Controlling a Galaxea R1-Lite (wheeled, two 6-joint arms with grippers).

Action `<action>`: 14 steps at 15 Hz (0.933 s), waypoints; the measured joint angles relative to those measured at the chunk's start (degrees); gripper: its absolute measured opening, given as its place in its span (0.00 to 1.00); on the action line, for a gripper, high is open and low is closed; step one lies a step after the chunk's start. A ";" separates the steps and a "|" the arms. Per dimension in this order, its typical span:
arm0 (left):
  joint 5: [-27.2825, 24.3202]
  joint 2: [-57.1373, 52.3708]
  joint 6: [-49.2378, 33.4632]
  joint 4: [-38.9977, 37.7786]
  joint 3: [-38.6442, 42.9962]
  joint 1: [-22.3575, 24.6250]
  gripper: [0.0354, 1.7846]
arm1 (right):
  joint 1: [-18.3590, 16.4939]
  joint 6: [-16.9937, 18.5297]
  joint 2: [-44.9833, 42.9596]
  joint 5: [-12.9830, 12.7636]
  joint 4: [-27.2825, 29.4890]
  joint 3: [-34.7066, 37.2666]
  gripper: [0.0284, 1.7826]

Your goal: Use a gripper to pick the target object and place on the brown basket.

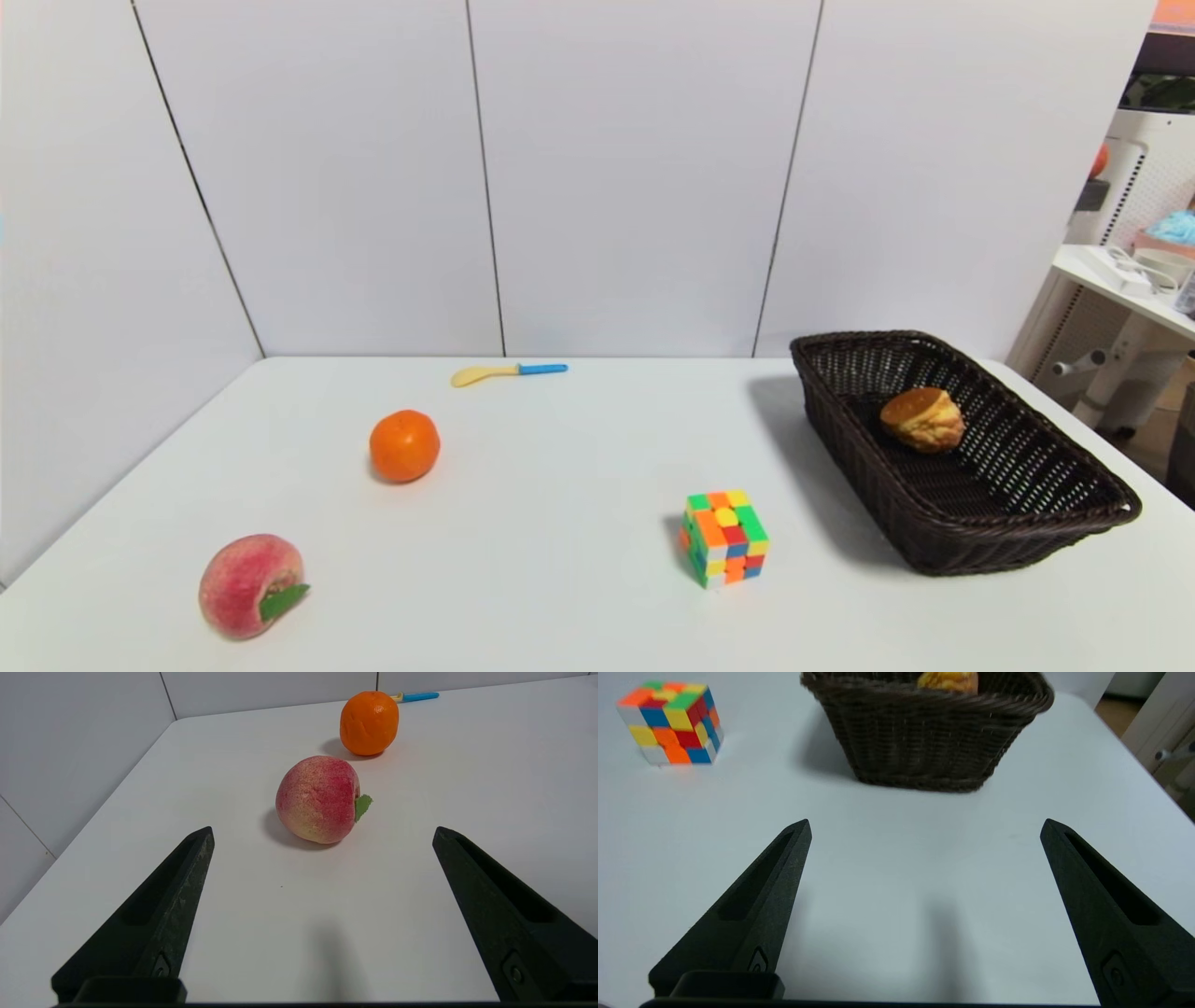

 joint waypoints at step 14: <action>0.00 0.00 0.02 0.00 0.00 0.00 0.94 | 0.32 4.94 -6.28 -1.79 -0.27 0.33 0.95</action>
